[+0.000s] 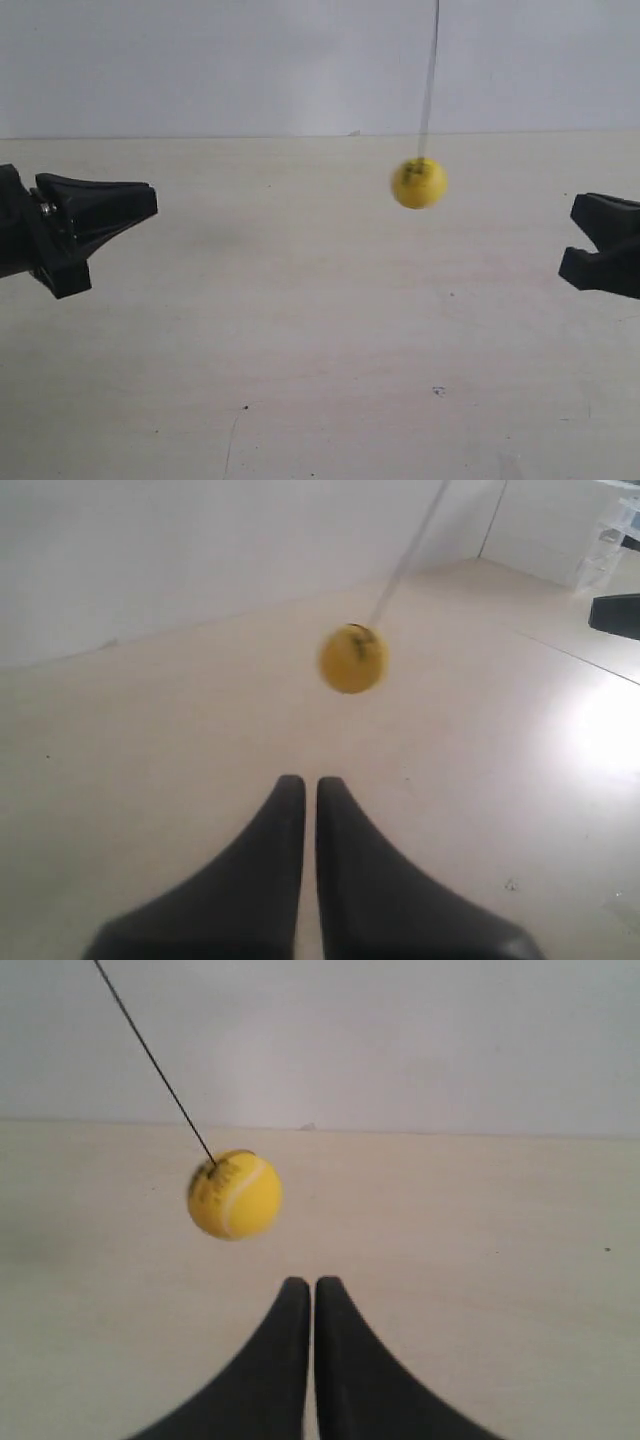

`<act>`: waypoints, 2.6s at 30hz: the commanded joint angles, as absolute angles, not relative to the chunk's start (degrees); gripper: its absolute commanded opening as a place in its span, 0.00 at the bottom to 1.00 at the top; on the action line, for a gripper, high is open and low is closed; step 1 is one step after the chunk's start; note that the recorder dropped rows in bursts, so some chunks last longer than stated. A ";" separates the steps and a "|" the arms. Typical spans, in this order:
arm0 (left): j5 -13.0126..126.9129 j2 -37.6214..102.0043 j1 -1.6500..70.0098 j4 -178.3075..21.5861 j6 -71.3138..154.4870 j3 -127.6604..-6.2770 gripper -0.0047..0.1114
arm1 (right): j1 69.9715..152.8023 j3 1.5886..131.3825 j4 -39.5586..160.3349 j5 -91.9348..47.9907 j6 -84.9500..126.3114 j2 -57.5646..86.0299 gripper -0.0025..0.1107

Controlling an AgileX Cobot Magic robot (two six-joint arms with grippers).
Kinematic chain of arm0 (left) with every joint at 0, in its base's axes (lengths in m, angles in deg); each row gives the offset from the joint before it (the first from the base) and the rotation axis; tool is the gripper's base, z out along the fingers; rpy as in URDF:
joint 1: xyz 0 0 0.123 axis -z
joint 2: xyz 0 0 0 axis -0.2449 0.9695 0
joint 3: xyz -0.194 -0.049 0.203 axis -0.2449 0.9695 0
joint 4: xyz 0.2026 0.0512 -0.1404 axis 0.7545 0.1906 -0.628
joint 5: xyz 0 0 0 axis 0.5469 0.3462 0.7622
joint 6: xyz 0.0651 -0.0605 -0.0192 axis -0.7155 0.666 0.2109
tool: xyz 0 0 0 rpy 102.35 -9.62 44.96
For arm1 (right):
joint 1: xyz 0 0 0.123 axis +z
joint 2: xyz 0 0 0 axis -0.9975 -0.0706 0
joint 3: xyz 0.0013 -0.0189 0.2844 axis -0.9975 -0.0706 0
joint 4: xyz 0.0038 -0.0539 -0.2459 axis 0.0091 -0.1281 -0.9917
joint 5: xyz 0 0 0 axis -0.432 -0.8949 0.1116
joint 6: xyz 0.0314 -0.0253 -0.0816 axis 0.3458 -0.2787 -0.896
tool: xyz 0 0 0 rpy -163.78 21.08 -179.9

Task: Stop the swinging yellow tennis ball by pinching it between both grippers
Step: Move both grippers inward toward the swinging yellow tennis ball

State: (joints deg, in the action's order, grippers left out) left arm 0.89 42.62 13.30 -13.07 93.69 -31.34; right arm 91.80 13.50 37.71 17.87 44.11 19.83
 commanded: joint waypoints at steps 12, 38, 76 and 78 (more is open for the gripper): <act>-0.66 52.21 13.59 -10.16 90.70 -33.35 0.08 | 91.78 13.71 23.77 29.84 45.19 4.31 0.02; 0.32 62.81 22.92 -8.09 87.44 -38.53 0.08 | 91.78 18.86 21.62 38.65 36.93 -9.50 0.02; -0.06 62.81 22.92 -18.55 70.88 -39.68 0.08 | 91.78 20.38 15.91 47.99 36.06 -16.25 0.02; -0.06 62.81 22.92 -19.75 69.48 -39.68 0.08 | 91.78 20.38 15.91 47.99 36.06 -16.25 0.02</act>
State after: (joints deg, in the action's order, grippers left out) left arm -0.04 62.74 22.64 -17.75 71.70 -39.44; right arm 91.80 20.10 16.35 47.26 36.43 -16.01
